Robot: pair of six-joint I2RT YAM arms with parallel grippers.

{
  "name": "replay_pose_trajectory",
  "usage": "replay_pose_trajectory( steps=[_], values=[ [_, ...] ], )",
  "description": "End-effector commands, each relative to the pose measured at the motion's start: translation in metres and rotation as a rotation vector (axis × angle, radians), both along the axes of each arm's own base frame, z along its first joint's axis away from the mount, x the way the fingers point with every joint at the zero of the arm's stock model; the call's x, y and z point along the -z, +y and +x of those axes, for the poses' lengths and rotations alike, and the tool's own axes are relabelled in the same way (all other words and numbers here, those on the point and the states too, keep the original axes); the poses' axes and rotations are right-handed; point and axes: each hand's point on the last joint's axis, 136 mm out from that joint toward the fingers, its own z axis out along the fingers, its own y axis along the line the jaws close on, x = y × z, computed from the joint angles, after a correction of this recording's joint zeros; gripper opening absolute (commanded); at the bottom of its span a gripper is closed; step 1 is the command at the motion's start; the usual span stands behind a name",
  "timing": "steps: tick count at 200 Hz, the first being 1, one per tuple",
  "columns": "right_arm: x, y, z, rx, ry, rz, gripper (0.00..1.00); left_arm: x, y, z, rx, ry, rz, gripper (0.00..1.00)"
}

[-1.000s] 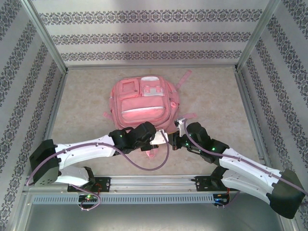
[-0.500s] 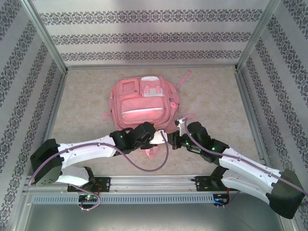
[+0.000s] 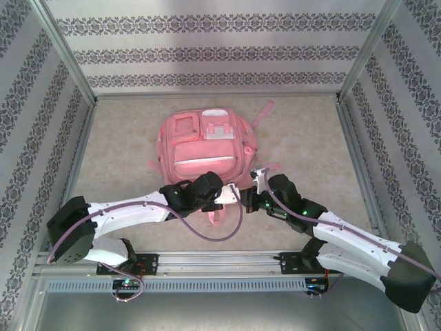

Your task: Pack the student bag

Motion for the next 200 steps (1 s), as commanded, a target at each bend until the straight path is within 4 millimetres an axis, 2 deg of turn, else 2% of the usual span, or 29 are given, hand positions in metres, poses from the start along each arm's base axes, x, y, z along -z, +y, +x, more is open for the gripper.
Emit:
replay_pose_trajectory(
  steps=[1, 37, 84, 95, 128, 150, 200],
  values=[
    [-0.007, -0.011, 0.017, 0.07, -0.048, -0.063, 0.0, -0.027, 0.014, 0.011, -0.047, -0.042, -0.026, 0.0],
    [0.007, -0.036, 0.03, 0.188, -0.049, -0.148, 0.0, -0.031, 0.021, 0.004, -0.042, -0.017, -0.021, 0.0],
    [-0.003, -0.044, 0.04, 0.212, -0.061, -0.116, 0.0, -0.027, 0.028, -0.001, -0.033, 0.001, 0.023, 0.0],
    [-0.009, -0.038, 0.037, 0.175, -0.067, -0.086, 0.0, -0.027, 0.027, -0.002, -0.032, 0.008, 0.017, 0.0],
    [-0.034, 0.006, 0.007, -0.098, -0.036, 0.081, 0.0, -0.026, 0.017, -0.004, -0.021, 0.04, -0.02, 0.0],
    [-0.043, 0.023, -0.007, -0.186, -0.034, 0.125, 0.0, -0.025, 0.01, -0.004, -0.015, 0.06, -0.038, 0.0],
    [-0.047, 0.049, -0.01, -0.239, -0.022, 0.168, 0.0, -0.034, 0.004, -0.009, 0.009, 0.07, -0.1, 0.0]
  ],
)
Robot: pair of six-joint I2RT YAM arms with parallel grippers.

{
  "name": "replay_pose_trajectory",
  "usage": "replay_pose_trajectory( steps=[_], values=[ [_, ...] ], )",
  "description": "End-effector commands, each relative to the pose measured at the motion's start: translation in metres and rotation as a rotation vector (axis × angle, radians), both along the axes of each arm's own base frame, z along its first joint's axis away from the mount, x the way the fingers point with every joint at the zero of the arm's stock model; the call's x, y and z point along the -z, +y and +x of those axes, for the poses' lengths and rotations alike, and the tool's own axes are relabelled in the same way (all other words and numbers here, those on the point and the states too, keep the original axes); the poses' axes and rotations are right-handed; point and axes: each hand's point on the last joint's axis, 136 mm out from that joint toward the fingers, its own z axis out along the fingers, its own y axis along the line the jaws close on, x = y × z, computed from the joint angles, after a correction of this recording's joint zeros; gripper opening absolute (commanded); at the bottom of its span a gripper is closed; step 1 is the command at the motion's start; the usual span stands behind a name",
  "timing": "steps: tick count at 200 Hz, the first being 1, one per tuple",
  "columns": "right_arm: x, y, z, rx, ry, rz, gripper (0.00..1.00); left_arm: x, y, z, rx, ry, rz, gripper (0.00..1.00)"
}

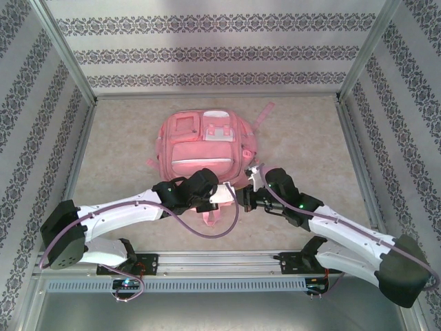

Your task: Pack the student bag

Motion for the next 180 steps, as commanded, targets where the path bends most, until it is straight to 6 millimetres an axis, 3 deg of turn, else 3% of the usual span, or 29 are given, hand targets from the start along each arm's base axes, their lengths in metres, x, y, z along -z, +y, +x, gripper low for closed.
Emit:
replay_pose_trajectory(
  steps=[1, 45, 67, 97, 149, 164, 180],
  values=[
    [-0.043, 0.03, -0.005, -0.098, -0.065, 0.138, 0.0, -0.029, -0.009, 0.004, -0.004, -0.025, -0.108, 0.0],
    [-0.061, 0.044, -0.005, -0.12, -0.077, 0.223, 0.0, -0.029, -0.01, 0.002, 0.002, -0.019, -0.126, 0.0],
    [-0.051, 0.039, 0.0, -0.091, -0.077, 0.162, 0.0, -0.031, -0.009, 0.001, 0.002, -0.023, -0.131, 0.0],
    [-0.014, 0.004, 0.017, 0.06, -0.086, -0.068, 0.0, -0.035, 0.0, 0.0, -0.006, -0.05, -0.115, 0.0],
    [0.013, -0.068, 0.035, 0.301, -0.134, -0.313, 0.0, -0.032, 0.007, 0.001, -0.016, -0.059, -0.083, 0.0],
    [0.014, -0.076, 0.04, 0.337, -0.14, -0.333, 0.0, -0.031, 0.006, 0.0, -0.013, -0.048, -0.086, 0.0],
    [0.009, -0.066, 0.041, 0.297, -0.149, -0.3, 0.0, -0.031, 0.005, -0.003, -0.006, -0.035, -0.092, 0.0]
  ],
)
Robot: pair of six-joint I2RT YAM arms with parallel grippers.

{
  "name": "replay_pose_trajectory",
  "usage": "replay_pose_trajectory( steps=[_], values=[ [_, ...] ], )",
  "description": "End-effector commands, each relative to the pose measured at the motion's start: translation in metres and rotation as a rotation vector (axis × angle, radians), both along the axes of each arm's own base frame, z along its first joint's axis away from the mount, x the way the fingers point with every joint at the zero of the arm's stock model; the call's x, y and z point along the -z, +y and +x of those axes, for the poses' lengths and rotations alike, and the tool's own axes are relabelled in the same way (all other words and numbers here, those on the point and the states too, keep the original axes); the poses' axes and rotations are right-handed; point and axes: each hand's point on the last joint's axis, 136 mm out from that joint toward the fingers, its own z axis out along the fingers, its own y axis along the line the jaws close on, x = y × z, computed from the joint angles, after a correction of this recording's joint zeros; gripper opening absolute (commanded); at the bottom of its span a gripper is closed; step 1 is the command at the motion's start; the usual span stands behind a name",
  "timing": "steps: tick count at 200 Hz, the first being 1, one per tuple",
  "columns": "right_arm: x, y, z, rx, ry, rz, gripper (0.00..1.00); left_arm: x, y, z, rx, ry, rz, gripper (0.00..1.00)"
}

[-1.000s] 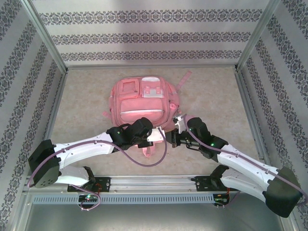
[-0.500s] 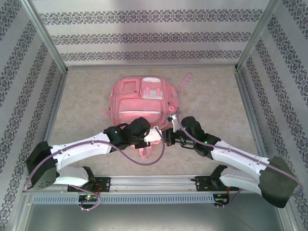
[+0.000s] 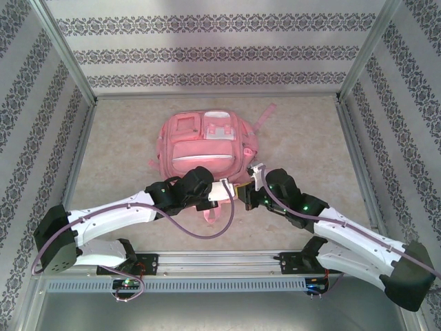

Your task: Pack the student bag

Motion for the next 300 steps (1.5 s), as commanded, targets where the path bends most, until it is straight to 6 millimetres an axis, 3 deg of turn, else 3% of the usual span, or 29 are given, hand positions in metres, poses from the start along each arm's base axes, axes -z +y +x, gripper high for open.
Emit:
replay_pose_trajectory(
  steps=[1, 26, 57, 88, 125, 164, 183, 222, 245, 268, 286, 300],
  values=[
    [0.023, -0.043, 0.027, 0.196, -0.02, -0.165, 0.0, -0.005, 0.009, -0.003, -0.006, 0.0, 0.012, 0.0],
    [0.016, -0.03, 0.03, 0.154, -0.026, -0.168, 0.0, -0.007, 0.007, -0.006, 0.001, 0.019, 0.001, 0.0],
    [-0.027, -0.006, 0.015, 0.084, -0.139, -0.1, 0.0, -0.001, 0.004, -0.004, -0.019, 0.046, 0.001, 0.0],
    [-0.063, 0.013, -0.006, 0.005, -0.107, 0.085, 0.0, 0.0, 0.004, -0.002, -0.026, 0.046, 0.002, 0.0],
    [-0.069, 0.04, -0.032, -0.181, -0.01, 0.174, 0.0, -0.015, 0.007, 0.003, -0.034, 0.019, -0.027, 0.0],
    [-0.081, 0.053, -0.034, -0.226, 0.009, 0.254, 0.0, -0.012, 0.008, -0.002, -0.013, 0.047, 0.002, 0.0],
    [-0.065, 0.039, -0.016, -0.118, -0.007, 0.127, 0.0, -0.014, 0.012, -0.006, -0.013, 0.054, -0.003, 0.0],
    [-0.002, -0.032, 0.024, 0.203, -0.022, -0.319, 0.0, -0.026, 0.033, -0.007, -0.078, 0.029, -0.008, 0.0],
    [0.013, -0.065, 0.035, 0.352, -0.068, -0.418, 0.0, -0.027, 0.044, -0.004, -0.128, 0.03, 0.004, 0.0],
    [0.007, -0.06, 0.038, 0.357, -0.116, -0.326, 0.0, -0.019, 0.047, -0.003, -0.146, 0.053, 0.025, 0.0],
    [0.007, -0.058, 0.036, 0.341, -0.096, -0.349, 0.0, -0.012, 0.047, -0.002, -0.153, 0.061, 0.039, 0.0],
    [0.006, -0.047, 0.031, 0.278, -0.079, -0.315, 0.0, -0.007, 0.044, -0.001, -0.146, 0.073, 0.046, 0.0]
  ],
)
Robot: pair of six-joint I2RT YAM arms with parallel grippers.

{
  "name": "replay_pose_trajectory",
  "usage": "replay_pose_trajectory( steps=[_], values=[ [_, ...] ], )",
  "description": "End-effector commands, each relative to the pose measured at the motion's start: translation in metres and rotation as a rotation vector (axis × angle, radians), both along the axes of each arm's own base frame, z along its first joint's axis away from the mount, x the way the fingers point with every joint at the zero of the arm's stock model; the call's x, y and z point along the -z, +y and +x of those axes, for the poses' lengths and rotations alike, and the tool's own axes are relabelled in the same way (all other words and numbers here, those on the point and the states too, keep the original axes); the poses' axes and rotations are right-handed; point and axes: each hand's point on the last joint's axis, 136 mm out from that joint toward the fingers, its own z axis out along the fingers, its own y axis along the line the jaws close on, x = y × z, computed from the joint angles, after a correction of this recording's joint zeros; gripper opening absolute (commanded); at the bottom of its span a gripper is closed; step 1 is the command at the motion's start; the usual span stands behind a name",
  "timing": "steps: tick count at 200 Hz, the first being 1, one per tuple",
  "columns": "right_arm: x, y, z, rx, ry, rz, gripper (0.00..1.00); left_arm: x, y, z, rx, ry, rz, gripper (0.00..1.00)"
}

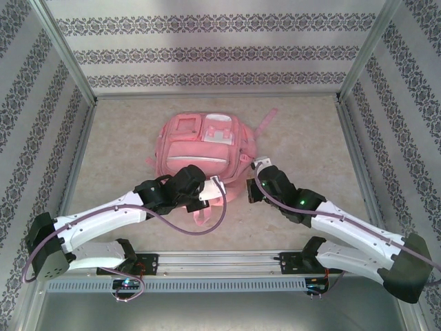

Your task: Pack the student bag

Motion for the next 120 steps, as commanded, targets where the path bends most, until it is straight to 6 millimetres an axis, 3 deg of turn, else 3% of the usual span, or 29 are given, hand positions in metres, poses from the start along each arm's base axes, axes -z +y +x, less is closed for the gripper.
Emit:
replay_pose_trajectory(
  steps=[1, 30, 53, 63, 120],
  values=[
    [-0.003, -0.005, 0.002, 0.01, -0.027, -0.03, 0.0, -0.003, 0.009, 0.009, -0.062, -0.012, 0.007, 0.0],
    [-0.01, 0.025, -0.017, -0.14, 0.015, 0.139, 0.0, -0.004, -0.001, 0.006, -0.032, 0.007, -0.03, 0.0],
    [-0.009, 0.026, -0.015, -0.15, 0.027, 0.198, 0.0, -0.008, -0.002, 0.0, -0.003, 0.012, -0.051, 0.0],
    [-0.008, 0.027, -0.012, -0.15, 0.055, 0.236, 0.05, -0.011, -0.001, -0.003, 0.007, 0.008, -0.062, 0.0],
    [0.023, 0.067, -0.028, -0.361, 0.267, 0.342, 0.06, -0.03, 0.008, -0.016, 0.047, -0.029, -0.105, 0.0]
  ],
)
